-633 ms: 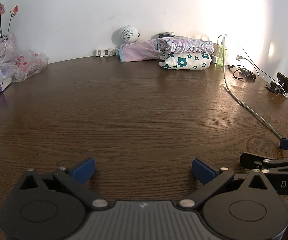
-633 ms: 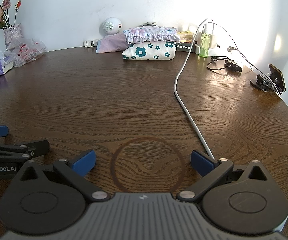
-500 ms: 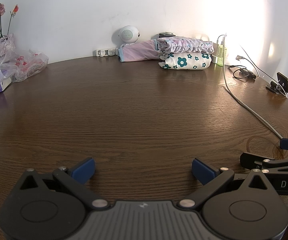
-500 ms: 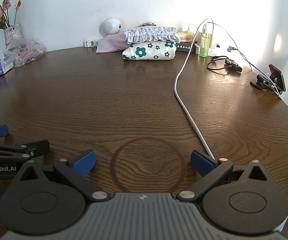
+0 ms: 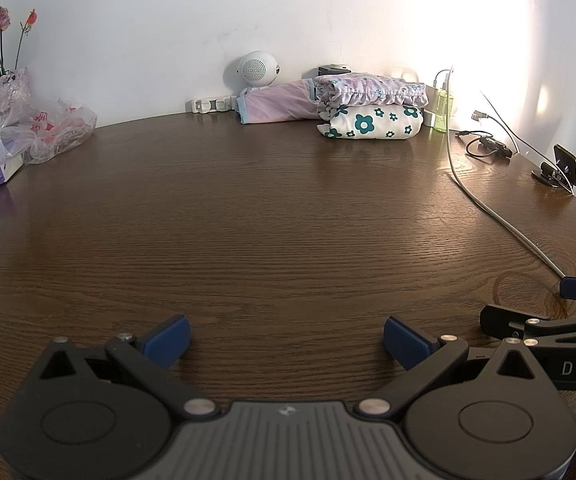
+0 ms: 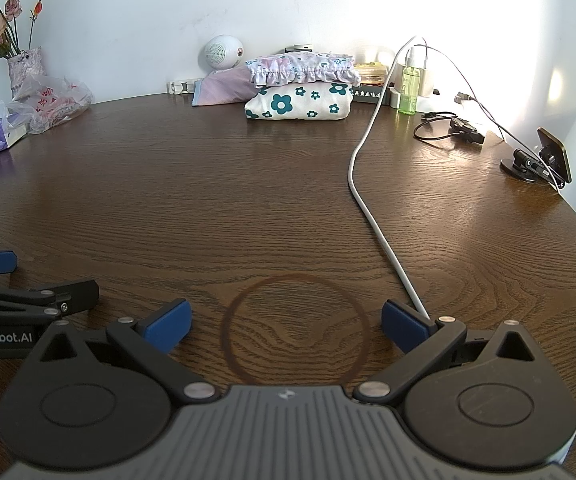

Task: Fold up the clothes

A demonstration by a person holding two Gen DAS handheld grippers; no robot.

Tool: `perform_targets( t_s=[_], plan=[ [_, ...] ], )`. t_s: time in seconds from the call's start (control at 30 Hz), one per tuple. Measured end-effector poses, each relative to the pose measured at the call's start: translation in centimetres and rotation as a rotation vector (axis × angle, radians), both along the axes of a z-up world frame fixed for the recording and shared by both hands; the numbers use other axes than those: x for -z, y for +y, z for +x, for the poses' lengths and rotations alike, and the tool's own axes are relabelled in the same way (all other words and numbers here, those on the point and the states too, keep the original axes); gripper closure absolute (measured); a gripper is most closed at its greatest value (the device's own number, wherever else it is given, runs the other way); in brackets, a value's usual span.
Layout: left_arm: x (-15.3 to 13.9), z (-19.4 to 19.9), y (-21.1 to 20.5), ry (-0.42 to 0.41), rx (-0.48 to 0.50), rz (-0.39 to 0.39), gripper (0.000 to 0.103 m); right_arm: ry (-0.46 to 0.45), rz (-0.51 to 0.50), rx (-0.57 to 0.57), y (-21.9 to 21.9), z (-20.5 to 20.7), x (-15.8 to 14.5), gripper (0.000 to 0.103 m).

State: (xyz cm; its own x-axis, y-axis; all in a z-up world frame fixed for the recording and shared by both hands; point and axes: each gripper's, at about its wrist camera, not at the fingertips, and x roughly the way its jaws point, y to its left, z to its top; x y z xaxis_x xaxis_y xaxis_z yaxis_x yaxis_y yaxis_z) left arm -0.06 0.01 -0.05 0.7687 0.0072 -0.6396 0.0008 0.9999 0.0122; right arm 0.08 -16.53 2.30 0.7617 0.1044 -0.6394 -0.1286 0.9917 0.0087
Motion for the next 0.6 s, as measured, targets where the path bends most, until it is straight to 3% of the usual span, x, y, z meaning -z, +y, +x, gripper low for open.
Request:
perform_targets(
  t_s=[0.6],
  plan=[
    [-0.02, 0.07, 0.05, 0.0, 0.0, -0.001, 0.0, 0.0, -0.002, -0.001, 0.05, -0.07, 0.02, 0.001]
  ],
)
